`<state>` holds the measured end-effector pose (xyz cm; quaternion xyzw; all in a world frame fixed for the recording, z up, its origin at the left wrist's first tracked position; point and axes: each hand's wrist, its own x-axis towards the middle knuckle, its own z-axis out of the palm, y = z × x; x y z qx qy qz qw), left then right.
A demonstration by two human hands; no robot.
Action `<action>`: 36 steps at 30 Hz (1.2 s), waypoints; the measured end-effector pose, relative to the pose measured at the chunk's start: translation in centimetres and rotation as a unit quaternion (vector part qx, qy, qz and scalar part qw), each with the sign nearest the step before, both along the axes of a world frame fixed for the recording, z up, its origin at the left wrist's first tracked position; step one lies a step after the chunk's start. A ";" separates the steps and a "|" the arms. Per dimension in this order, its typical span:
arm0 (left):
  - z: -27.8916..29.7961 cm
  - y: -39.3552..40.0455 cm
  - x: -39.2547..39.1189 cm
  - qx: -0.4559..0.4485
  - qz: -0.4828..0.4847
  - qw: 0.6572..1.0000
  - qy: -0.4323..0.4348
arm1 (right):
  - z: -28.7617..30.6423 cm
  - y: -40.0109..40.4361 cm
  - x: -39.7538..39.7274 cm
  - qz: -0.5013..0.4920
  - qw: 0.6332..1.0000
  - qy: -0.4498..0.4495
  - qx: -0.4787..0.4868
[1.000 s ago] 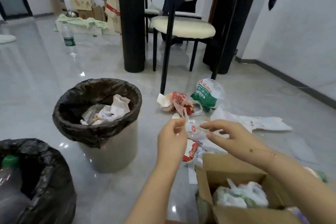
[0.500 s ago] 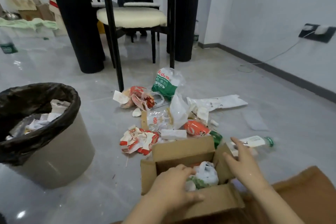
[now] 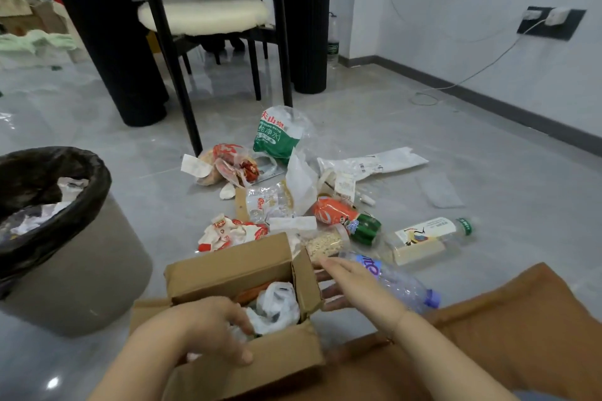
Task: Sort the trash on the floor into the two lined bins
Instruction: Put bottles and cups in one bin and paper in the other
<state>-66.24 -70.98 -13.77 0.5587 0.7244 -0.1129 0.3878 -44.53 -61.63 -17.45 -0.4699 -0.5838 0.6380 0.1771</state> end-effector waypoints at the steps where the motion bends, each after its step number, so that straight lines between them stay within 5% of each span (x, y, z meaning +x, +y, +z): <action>1: 0.1 0.1 0.0 0.023 0.001 1.000 0.011 | -0.5 0.7 0.7 0.012 0.991 -0.085 0.099; 3: 0.4 0.4 0.4 0.121 0.010 0.992 0.026 | -1.8 2.7 2.5 0.048 0.913 -0.275 0.297; 4: 0.6 0.5 0.8 0.184 0.020 0.983 0.017 | -2.1 3.7 3.5 0.053 0.885 -0.332 0.323; 8: 1.3 1.5 4.3 0.384 0.007 0.923 -0.024 | -3.9 6.7 7.2 0.075 0.861 -0.446 0.231; 13: 0.3 3.1 8.2 0.448 -0.095 0.889 -0.008 | -6.4 6.2 8.3 0.105 0.836 -0.506 0.182; 19: 1.9 8.2 7.8 0.402 -0.058 0.914 0.021 | -1.4 7.2 8.1 -0.017 0.897 -0.408 0.173; 22: 0.8 14.1 8.8 0.283 -0.124 0.945 0.110 | 2.2 7.3 8.9 -0.187 0.938 -0.222 0.190; 25: -2.6 18.7 9.9 0.179 -0.162 0.958 0.157 | 3.2 8.5 9.2 -0.307 0.933 -0.087 0.168; 29: -6.9 21.7 10.3 0.077 -0.186 0.957 0.207 | 1.9 10.5 8.3 -0.321 0.942 -0.025 0.091; 36: -10.9 23.6 10.5 0.121 -0.129 0.966 0.189 | -0.9 13.8 6.2 -0.318 0.943 0.096 0.009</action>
